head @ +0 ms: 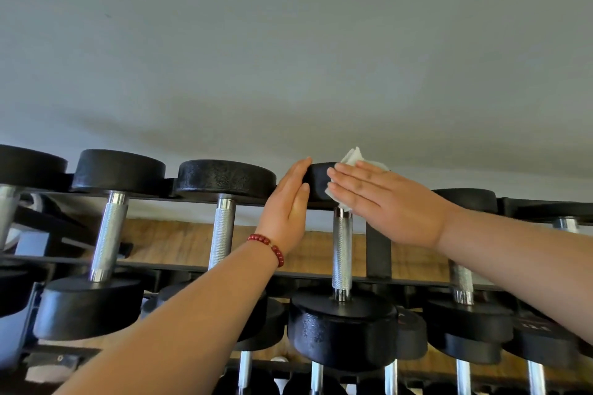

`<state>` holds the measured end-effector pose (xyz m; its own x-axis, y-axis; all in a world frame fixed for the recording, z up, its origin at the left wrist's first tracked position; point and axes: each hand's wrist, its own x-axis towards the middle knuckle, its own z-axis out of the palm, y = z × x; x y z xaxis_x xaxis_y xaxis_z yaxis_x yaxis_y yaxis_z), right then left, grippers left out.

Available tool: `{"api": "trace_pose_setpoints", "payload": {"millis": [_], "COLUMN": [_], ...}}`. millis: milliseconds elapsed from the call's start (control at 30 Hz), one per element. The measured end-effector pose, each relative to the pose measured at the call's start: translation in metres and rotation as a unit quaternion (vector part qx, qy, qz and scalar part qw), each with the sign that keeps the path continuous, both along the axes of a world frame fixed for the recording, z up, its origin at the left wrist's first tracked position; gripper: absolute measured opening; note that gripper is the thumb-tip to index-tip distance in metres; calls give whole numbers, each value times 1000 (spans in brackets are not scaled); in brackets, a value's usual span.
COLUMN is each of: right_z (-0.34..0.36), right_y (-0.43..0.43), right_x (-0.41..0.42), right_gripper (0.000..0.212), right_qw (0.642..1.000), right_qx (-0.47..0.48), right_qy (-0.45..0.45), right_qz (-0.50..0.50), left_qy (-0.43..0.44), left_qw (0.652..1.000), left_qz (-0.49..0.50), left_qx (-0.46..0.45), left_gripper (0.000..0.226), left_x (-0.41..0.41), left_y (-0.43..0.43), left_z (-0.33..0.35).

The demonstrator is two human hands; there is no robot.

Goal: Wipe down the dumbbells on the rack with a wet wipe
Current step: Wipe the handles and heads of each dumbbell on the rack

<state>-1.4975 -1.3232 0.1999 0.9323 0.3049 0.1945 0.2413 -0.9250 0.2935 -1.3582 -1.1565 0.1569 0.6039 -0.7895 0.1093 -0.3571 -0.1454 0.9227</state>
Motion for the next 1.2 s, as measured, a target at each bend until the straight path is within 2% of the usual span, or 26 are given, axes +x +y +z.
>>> {"api": "trace_pose_setpoints", "payload": {"millis": [167, 267, 333, 533, 767, 933, 1100, 1200], "right_z": [14, 15, 19, 21, 12, 15, -9, -7], "right_y": [18, 5, -1, 20, 7, 19, 24, 32], "right_x": [37, 17, 10, 52, 18, 40, -1, 9], "right_gripper": [53, 43, 44, 46, 36, 40, 40, 43], "right_qw": [999, 997, 996, 992, 997, 996, 992, 976], "right_qx": [43, 44, 37, 82, 65, 86, 92, 148], "right_qy": [16, 39, 52, 92, 27, 8, -47, -74], "right_qz": [25, 46, 54, -3, 36, -36, -73, -142], "left_qy": [61, 47, 32, 70, 74, 58, 42, -20], "left_qw": [998, 999, 999, 996, 997, 998, 999, 999], "left_qz": [-9, -7, -9, -25, -9, -9, -2, -4], "left_qx": [-25, 3, 5, -42, -14, -19, 13, 38], "left_gripper": [42, 45, 46, 40, 44, 44, 46, 48], "left_x": [1, 4, 4, 2, 3, 2, 2, -2], "left_y": [0, 3, 5, 6, 7, 7, 8, 6], "left_z": [1, -1, -2, 0, -4, -5, -3, 0]}}
